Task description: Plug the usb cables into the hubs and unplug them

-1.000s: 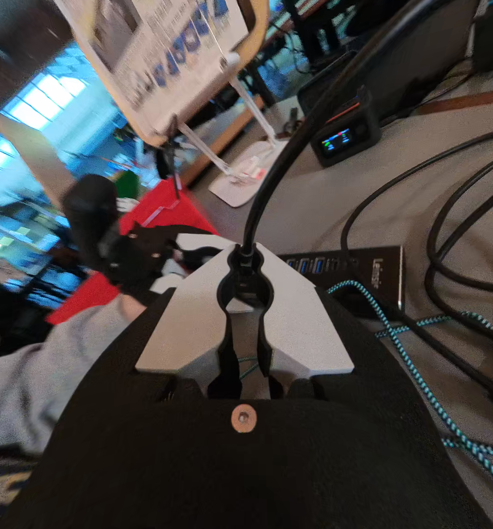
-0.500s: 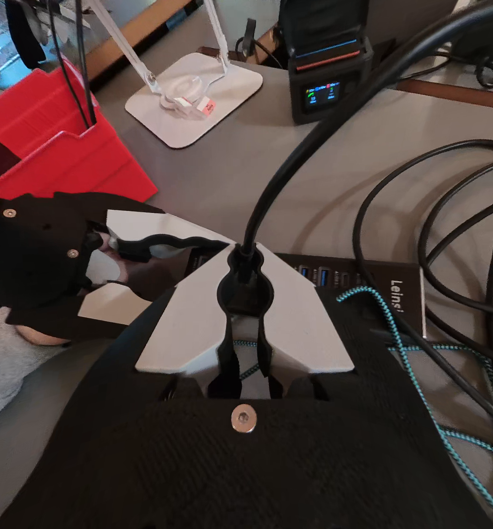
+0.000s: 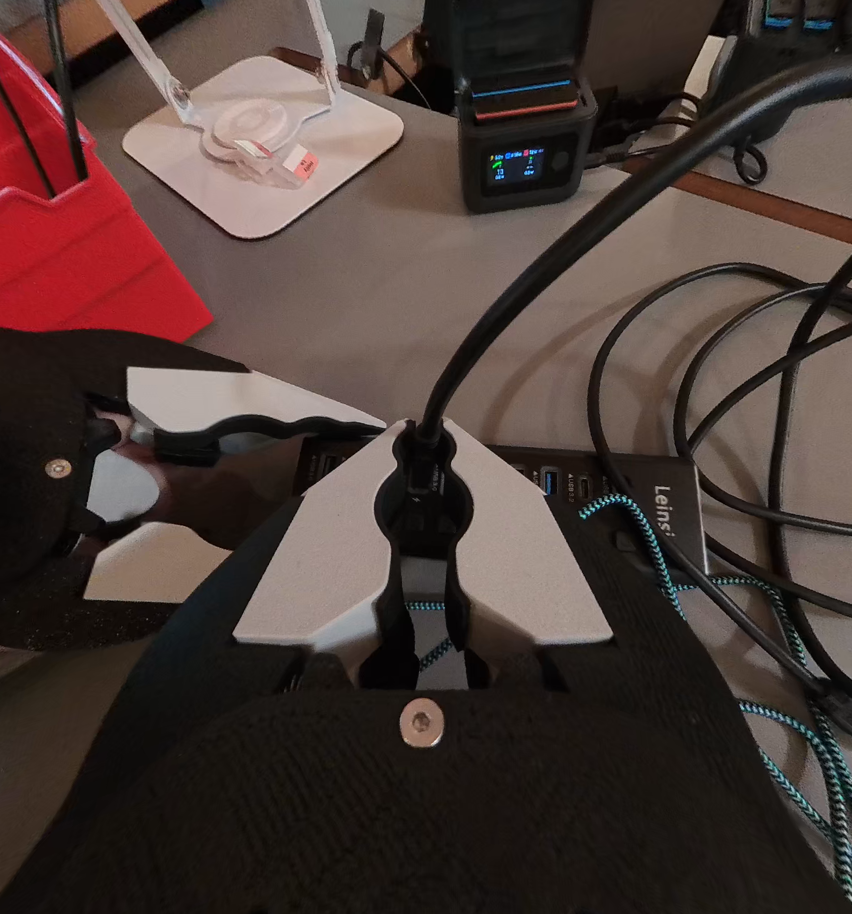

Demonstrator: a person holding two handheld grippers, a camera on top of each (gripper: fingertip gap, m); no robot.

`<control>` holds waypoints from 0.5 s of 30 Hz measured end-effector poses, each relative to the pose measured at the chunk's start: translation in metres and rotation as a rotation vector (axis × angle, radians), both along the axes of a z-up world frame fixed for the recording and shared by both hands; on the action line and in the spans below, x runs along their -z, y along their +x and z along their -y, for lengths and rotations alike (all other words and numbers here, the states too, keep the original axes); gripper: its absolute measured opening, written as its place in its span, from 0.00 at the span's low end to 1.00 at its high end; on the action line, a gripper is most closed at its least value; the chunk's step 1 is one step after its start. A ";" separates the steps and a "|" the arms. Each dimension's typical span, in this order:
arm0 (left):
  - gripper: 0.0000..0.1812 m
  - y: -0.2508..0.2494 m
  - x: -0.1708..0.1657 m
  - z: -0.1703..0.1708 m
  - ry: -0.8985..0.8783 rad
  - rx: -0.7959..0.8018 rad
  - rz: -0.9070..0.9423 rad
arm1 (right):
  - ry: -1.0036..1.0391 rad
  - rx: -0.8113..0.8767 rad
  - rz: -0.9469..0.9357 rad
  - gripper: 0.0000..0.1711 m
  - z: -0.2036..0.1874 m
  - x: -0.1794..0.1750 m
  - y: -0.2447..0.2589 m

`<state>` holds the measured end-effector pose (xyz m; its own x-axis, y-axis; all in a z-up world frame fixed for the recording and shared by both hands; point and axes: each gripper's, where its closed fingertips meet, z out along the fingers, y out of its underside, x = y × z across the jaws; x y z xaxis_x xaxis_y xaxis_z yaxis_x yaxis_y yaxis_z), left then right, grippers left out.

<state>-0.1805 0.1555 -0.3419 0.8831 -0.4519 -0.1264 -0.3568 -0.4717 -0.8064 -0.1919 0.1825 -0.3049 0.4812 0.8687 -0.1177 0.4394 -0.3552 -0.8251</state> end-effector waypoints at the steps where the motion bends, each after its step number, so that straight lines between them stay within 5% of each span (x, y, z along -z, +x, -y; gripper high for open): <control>1: 0.33 0.000 0.001 0.000 -0.008 0.000 0.001 | 0.005 0.006 0.008 0.04 0.000 0.001 -0.001; 15: 0.32 0.001 0.006 0.001 -0.072 0.007 0.048 | 0.163 0.025 0.066 0.04 0.002 0.010 -0.004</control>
